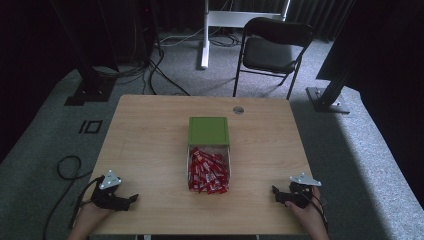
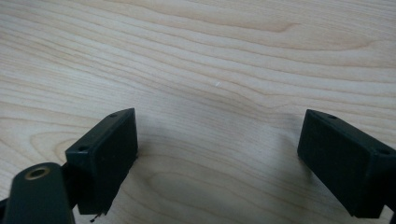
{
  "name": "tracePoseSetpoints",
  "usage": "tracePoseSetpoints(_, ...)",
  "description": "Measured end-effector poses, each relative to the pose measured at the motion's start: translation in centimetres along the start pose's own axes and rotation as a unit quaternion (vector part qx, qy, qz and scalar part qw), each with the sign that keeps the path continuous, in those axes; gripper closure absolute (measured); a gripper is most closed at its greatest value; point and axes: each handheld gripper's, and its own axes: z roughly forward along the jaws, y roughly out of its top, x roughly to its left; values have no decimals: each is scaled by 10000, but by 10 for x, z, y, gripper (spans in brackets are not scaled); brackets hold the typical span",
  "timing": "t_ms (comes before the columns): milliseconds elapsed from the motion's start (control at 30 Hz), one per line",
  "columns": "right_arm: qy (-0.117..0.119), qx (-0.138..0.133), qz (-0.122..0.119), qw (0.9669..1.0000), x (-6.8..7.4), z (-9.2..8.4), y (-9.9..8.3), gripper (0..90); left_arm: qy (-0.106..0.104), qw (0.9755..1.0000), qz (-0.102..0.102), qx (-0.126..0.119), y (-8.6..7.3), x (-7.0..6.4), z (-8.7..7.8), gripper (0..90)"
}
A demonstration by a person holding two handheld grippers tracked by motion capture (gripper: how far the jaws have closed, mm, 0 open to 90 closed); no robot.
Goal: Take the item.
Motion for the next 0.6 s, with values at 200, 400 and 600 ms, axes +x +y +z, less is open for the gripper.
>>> tracePoseSetpoints(200, -49, 7, 45, 10000, -1, 0, 0, 119, -22, 10000, 30, 6, 0, 0, 0, 7)
tracePoseSetpoints(400, -148, -13, 149, 9998, -7, -3, -3, 130, -35, 10000, 39, 3, 0, 1, 0, 7)
tracePoseSetpoints(600, -147, 1, 143, 9998, -8, -3, -3, 120, -36, 10000, 40, 4, 0, 1, 0, 7)
